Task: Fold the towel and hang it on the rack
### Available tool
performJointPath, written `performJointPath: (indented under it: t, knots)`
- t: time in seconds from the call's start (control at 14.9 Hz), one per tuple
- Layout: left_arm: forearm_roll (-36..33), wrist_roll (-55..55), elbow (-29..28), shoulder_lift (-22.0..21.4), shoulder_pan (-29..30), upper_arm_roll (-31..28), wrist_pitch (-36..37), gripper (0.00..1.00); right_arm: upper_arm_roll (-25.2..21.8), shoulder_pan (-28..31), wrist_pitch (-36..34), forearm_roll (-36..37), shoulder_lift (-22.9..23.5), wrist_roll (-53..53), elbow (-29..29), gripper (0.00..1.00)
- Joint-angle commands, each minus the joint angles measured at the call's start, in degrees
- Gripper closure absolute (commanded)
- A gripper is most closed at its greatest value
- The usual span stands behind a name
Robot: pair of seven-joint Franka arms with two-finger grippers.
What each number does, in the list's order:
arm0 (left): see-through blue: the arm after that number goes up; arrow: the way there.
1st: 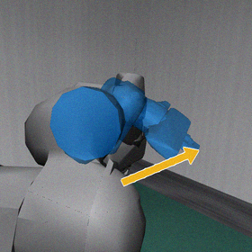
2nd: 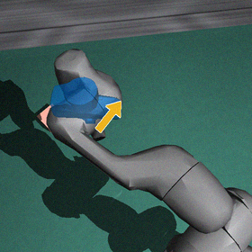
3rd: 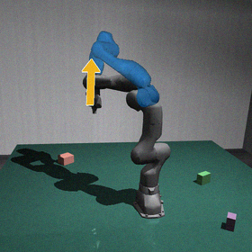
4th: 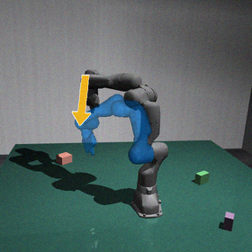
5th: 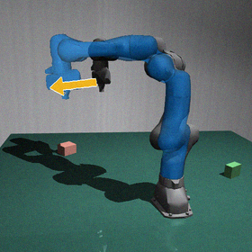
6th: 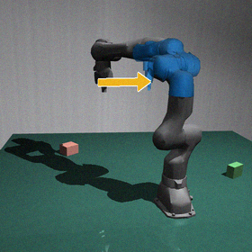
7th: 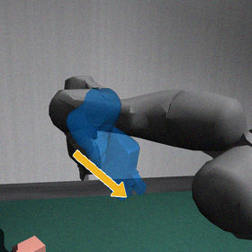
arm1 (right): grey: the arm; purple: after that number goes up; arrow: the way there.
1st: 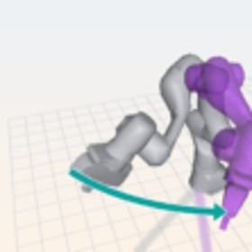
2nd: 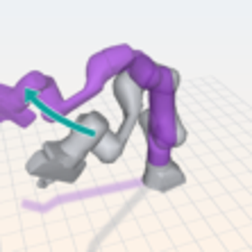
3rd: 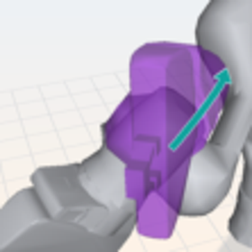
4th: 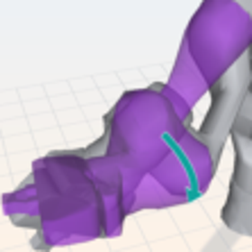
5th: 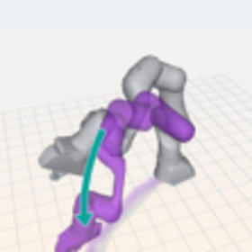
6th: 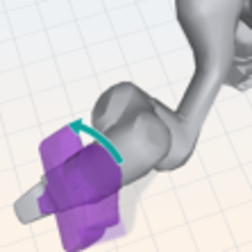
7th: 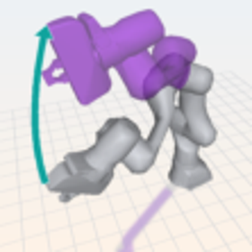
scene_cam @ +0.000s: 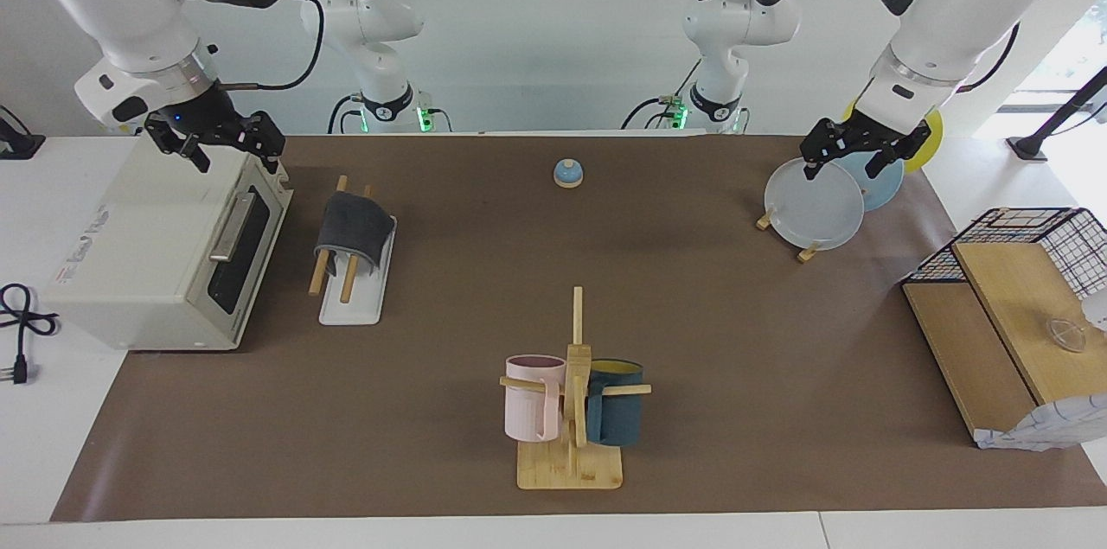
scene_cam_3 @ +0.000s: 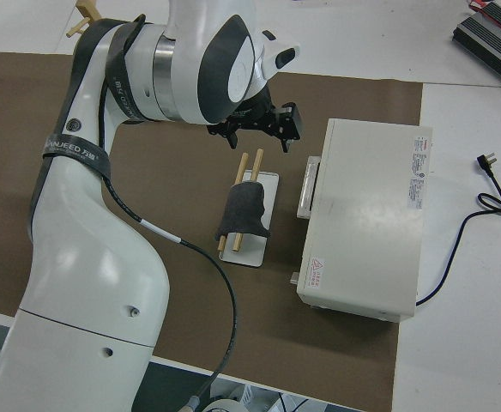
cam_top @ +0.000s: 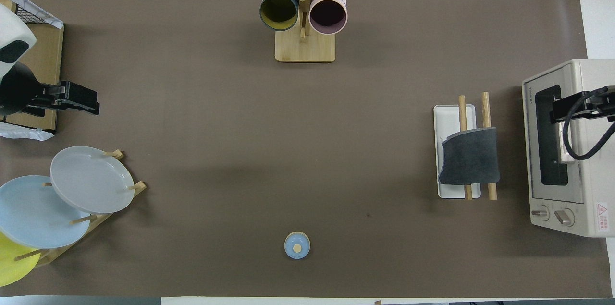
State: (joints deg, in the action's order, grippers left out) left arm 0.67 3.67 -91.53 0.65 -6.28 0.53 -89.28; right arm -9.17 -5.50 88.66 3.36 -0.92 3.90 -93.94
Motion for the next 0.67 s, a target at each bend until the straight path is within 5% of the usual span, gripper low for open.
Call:
performJointPath:
  t: [0.0, 0.61]
  knots:
    - [-0.6, -0.2, -0.8, -0.8, 0.6, 0.3, -0.4, 0.0, 1.0, 0.2, 0.4, -0.2, -0.3, -0.1, 0.1, 0.0]
    - [-0.6, -0.2, -0.8, -0.8, 0.6, 0.4, -0.4, 0.0, 1.2, 0.2, -0.1, -1.6, 0.0, -0.2, 1.1, 0.0]
